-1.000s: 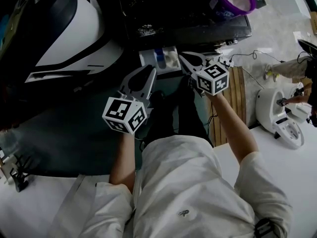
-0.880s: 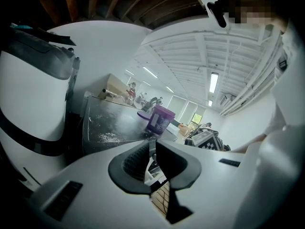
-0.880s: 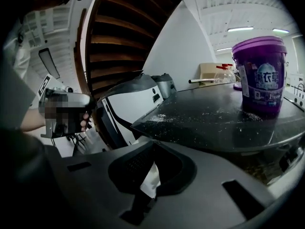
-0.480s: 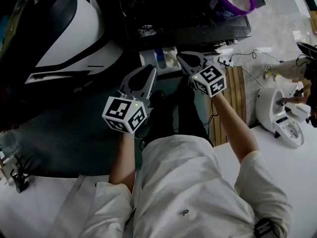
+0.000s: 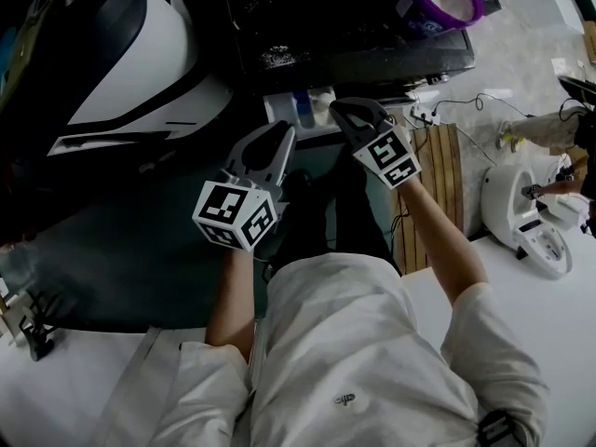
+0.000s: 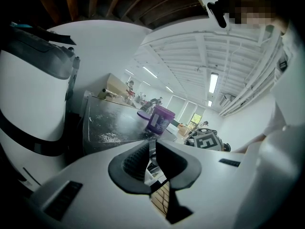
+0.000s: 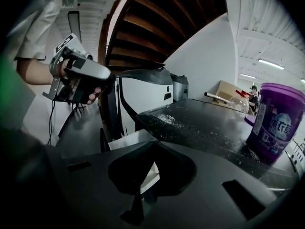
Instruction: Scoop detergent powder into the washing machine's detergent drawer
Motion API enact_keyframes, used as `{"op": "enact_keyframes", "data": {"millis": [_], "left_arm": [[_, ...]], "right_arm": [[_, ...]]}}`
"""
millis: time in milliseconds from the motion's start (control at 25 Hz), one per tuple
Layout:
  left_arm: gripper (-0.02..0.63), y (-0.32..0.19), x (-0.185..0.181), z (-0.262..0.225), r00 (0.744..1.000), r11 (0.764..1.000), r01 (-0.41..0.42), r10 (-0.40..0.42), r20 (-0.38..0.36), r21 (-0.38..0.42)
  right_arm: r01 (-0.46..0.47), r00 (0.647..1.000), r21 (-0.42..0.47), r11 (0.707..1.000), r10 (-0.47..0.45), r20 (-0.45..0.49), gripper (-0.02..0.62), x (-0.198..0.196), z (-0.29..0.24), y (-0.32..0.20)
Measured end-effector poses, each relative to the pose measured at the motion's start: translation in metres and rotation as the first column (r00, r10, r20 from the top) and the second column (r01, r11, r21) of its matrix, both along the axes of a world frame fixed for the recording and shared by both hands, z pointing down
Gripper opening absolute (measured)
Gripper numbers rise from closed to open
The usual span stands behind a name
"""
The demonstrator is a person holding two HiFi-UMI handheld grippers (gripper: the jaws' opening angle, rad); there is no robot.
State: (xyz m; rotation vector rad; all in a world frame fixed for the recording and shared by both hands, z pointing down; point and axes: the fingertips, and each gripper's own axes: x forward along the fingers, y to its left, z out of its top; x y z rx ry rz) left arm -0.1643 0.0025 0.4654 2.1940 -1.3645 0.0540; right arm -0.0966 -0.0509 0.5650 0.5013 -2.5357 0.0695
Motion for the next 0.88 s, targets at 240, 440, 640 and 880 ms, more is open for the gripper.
{"op": "enact_keyframes", "data": {"millis": [240, 440, 640, 880], "left_arm": [[0.055, 0.001, -0.002, -0.001, 1.0, 1.0, 0.005, -0.005, -0.001, 0.0], [0.055, 0.0, -0.004, -0.001, 1.0, 1.0, 0.008, -0.008, 0.0, 0.003], [0.055, 0.002, -0.006, -0.001, 1.0, 1.0, 0.014, -0.014, -0.002, 0.002], [0.055, 0.005, -0.009, -0.001, 1.0, 1.0, 0.019, -0.019, -0.002, 0.003]], "right_arm": [[0.051, 0.997, 0.102, 0.993, -0.046, -0.057, 0.008, -0.005, -0.002, 0.006], [0.075, 0.994, 0.174, 0.982, -0.059, -0.094, 0.008, -0.008, -0.001, 0.006], [0.14, 0.982, 0.244, 0.96, -0.103, -0.159, 0.008, -0.013, 0.005, 0.013], [0.178, 0.97, 0.33, 0.927, -0.108, -0.219, 0.008, -0.015, 0.002, 0.016]]}}
